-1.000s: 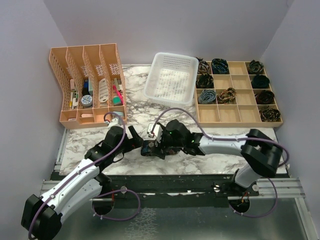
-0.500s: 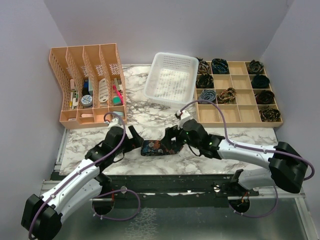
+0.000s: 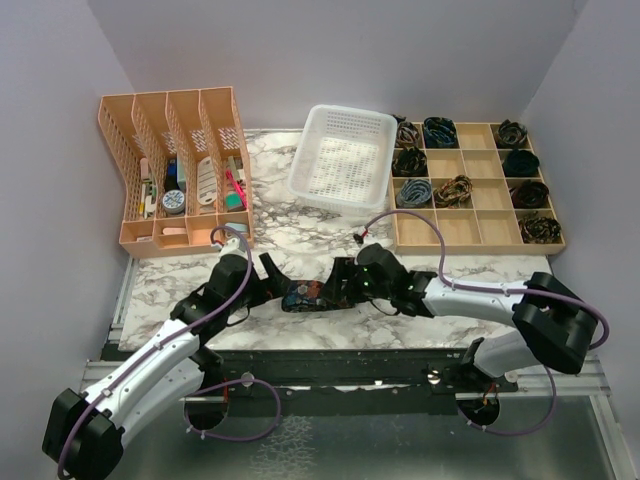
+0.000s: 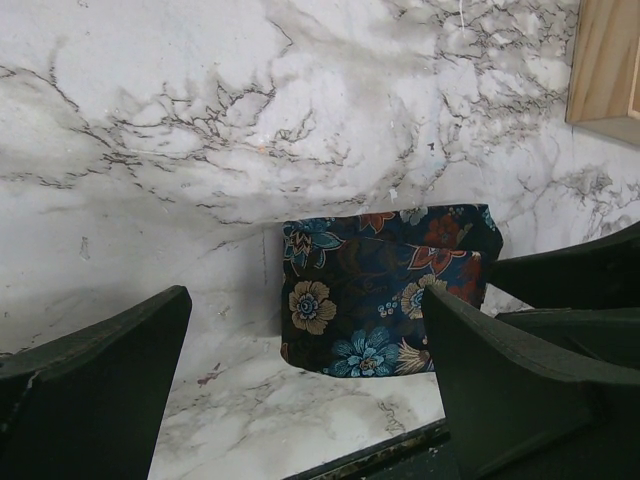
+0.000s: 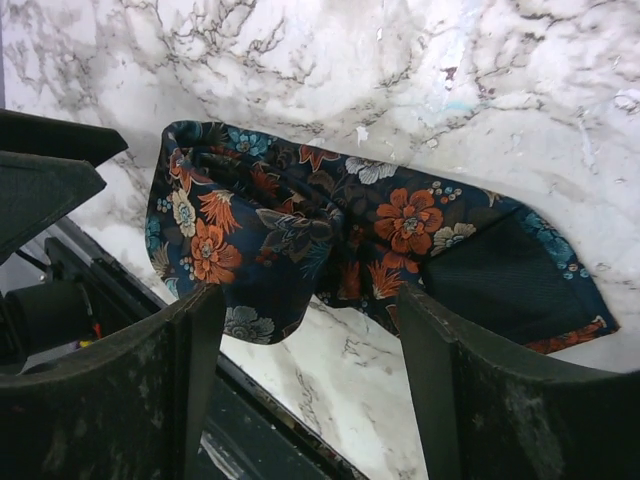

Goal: Roll the ties
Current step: Roll the tie at the center of the board.

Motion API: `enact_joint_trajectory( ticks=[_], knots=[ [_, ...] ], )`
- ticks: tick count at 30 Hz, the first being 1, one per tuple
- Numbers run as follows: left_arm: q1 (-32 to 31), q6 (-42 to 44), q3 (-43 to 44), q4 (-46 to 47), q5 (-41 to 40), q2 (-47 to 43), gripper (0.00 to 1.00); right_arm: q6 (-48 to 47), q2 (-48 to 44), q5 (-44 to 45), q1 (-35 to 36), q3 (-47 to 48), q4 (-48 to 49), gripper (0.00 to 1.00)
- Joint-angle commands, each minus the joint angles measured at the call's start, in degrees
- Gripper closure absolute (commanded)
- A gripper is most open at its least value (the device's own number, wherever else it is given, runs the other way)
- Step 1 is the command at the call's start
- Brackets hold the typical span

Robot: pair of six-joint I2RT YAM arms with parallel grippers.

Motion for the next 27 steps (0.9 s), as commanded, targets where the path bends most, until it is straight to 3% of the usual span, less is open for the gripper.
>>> enact_joint_trajectory(
  ticks=[1,12,21,27],
  knots=[
    [0.4,0.0,-0.8,1.0,2.0,-0.4,0.01,2.0,1.0,-3.1,0.0,1.7,0.6,0.28],
    [0.4,1.4,-1.1,3.8,5.2,2.8,0.01,1.6,5.9,-5.4,0.1,4.8,-0.7,0.3],
    [0.4,2.8,-1.2,5.5,7.3,4.8,0.01,-1.2,7.7,1.6,-0.1,8.2,-8.7,0.38],
    [0.4,3.4,-1.4,6.8,8.4,4.9,0.01,-1.9,7.5,1.7,-0.5,7.1,-9.1,0.43]
  ],
)
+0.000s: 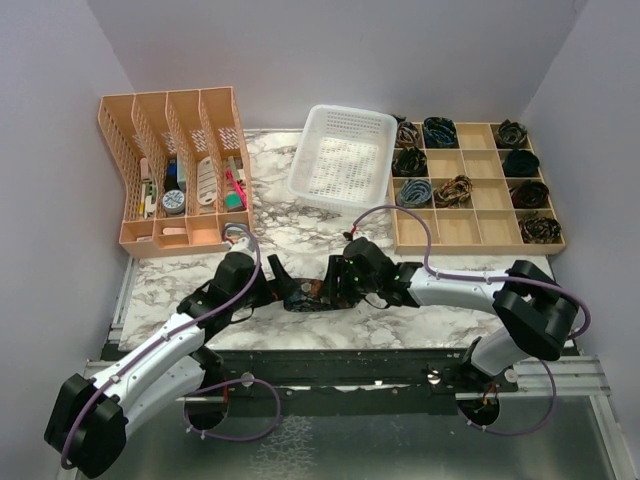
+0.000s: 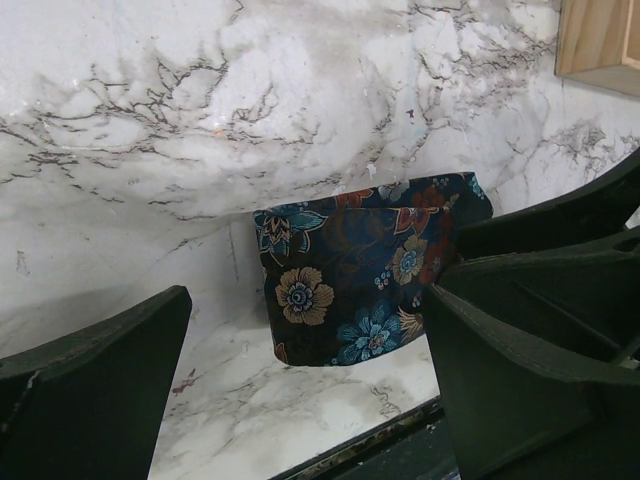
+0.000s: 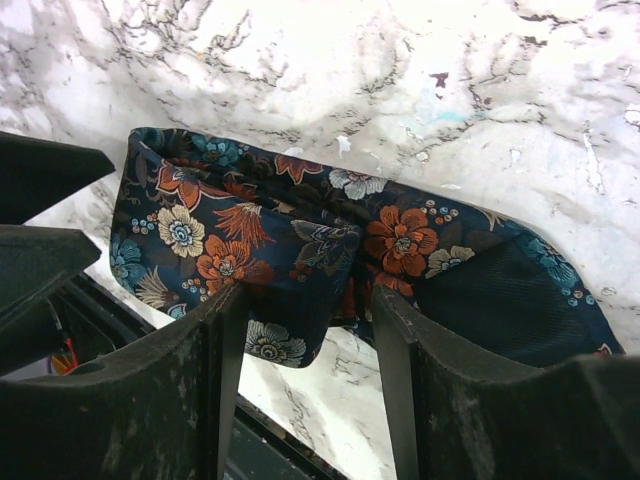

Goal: Roll the ties
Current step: Roll the tie at the center of the board.

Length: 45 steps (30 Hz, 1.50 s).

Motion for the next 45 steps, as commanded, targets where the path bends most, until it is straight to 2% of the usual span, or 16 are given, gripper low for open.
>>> enact_joint_trajectory(
  ticks=[1,14,28,40,45],
  knots=[
    [0.4,1.5,-0.9,2.6,2.7,0.3,0.01,-1.4,0.5,2.3,-0.4,0.0,-3.0,0.44],
    [0.4,1.4,-3.3,7.7,8.4,3.4,0.01,-1.5,0.5,4.5,-0.9,-1.5,-3.7,0.48],
    [0.4,-7.2,-6.2,20.4,10.2,8.2,0.02,-1.4,-0.3,5.2,-1.0,-3.9,-3.7,0.53],
    [0.3,-9.2,-7.4,26.2,13.7,15.2,0.11,-1.0,-0.2,6.2,-1.0,-4.7,-3.5,0.53],
    [0.3,-9.1,-6.8,26.5,13.9,16.0,0.2,-1.5,-0.1,6.8,-1.0,-4.3,-4.4,0.53]
  ],
)
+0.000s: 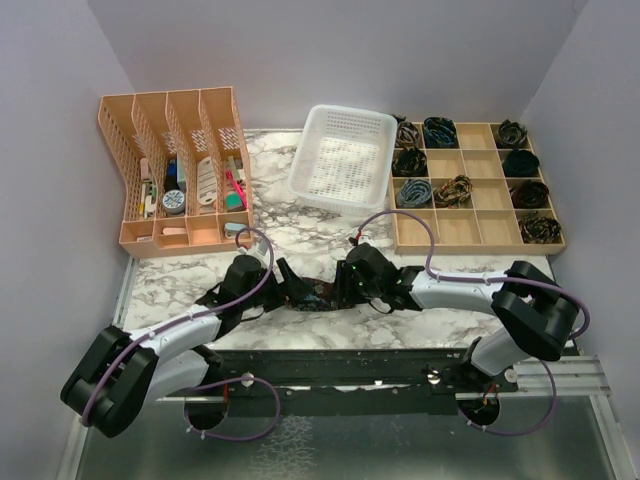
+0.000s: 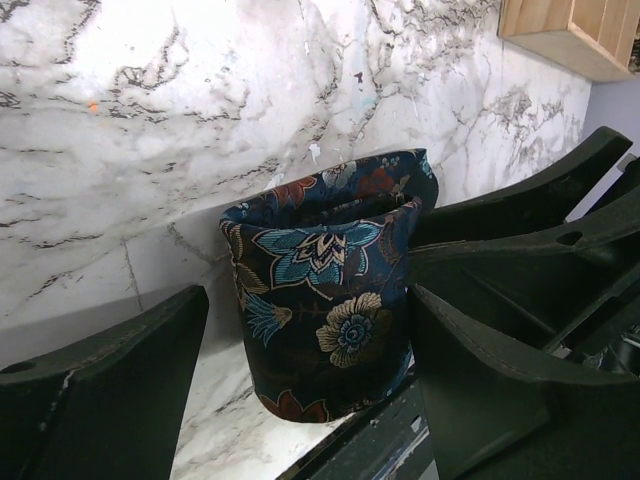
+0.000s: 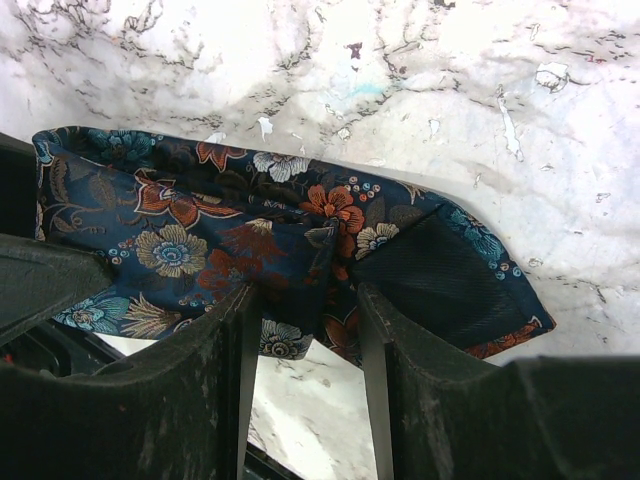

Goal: Roll the ties
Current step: Roll the tie at the center of the board.

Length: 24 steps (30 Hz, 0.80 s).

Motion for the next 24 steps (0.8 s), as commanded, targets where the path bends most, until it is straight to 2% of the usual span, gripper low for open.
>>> enact_joint_trajectory(
  ticks=[1,10,15,19,24],
  knots=[
    [0.3,0.2,0.2,0.6,2.0,0.8,0.21,-0.7,0.1,3.6,-0.5,-1.2,-3.3,0.53],
    [-0.2,2.5,2.0,-1.3,2.8,1.4,0.34,-0.9,0.9,2.9,-0.4,-0.9,-3.1,0.53],
    [-1.6,4.3,5.2,-4.8,0.6,1.5,0.48,-1.5,0.6,2.6,-0.4,0.6,-3.9,0.52],
    [-4.4,5.3,8.4,-9.5,-4.8,0.9,0.55,-1.5,-1.3,5.1,-0.6,1.9,-5.9,0.44],
    [-7.6,7.6,14.2,-19.1,-11.8,1.4,0.56,-0.6,-10.6,9.7,-2.9,-2.4,-3.2,0.35]
  ],
)
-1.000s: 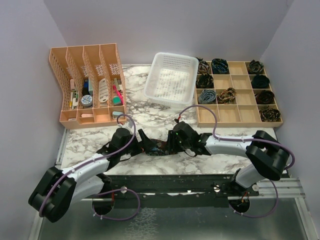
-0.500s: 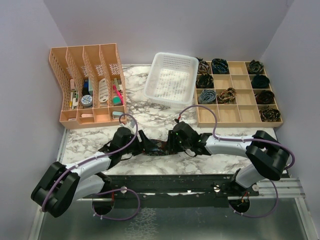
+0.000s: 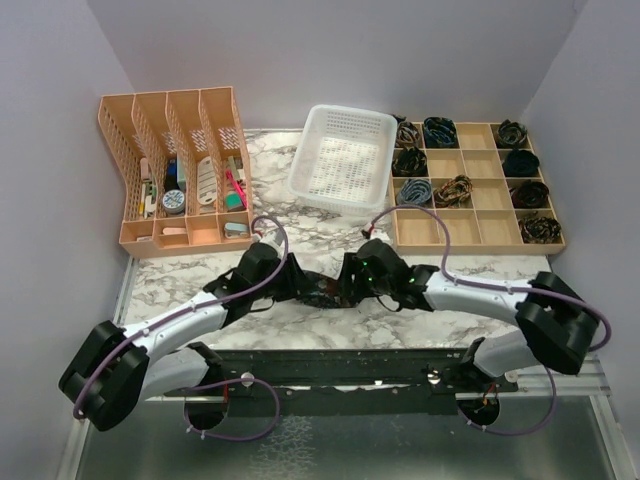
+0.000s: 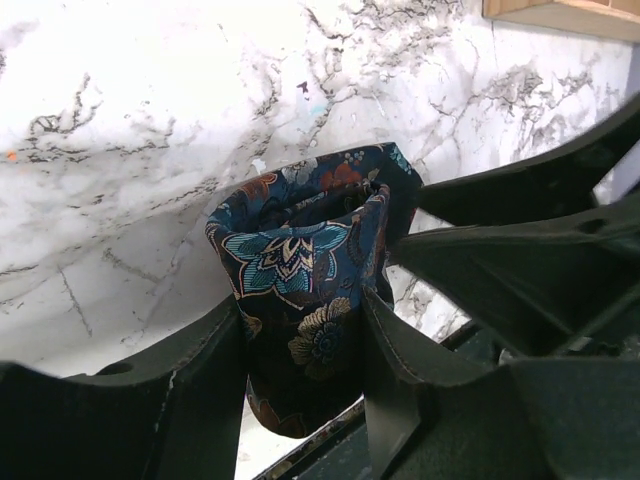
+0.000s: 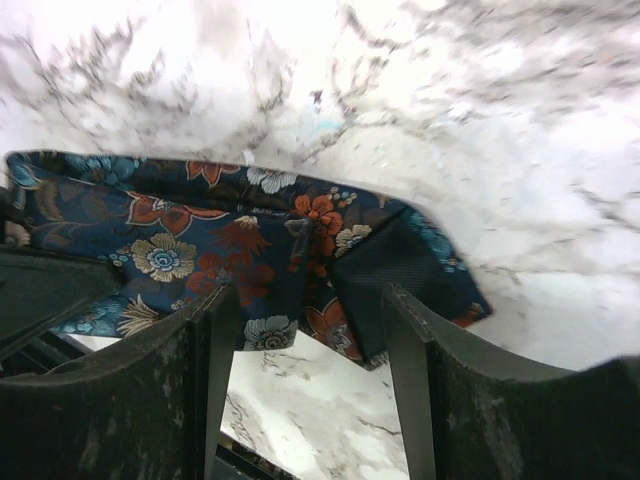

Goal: Roll the ties
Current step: Roll the tie at the center of the board.

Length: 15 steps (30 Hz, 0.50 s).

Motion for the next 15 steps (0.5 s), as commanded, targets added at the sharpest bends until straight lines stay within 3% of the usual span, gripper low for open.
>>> enact_joint_trajectory(
  ticks=[1,6,15],
  knots=[
    [-3.3,3.1,6.4,-10.9,-9.0,0.3,0.56,-0.1,-8.5,7.2,-2.6,-2.6,-1.3,0.34],
    [-7.6,5.0,13.7,-18.9,-17.1,3.6,0.56,-2.1,-12.3,7.8,-8.8,-3.2,-5.9,0.32],
    [-16.7,5.4,30.2,-37.0,-34.2,16.2,0.61,-5.0,-16.2,1.2,-20.1,-7.1,-6.8,0.32]
  ],
)
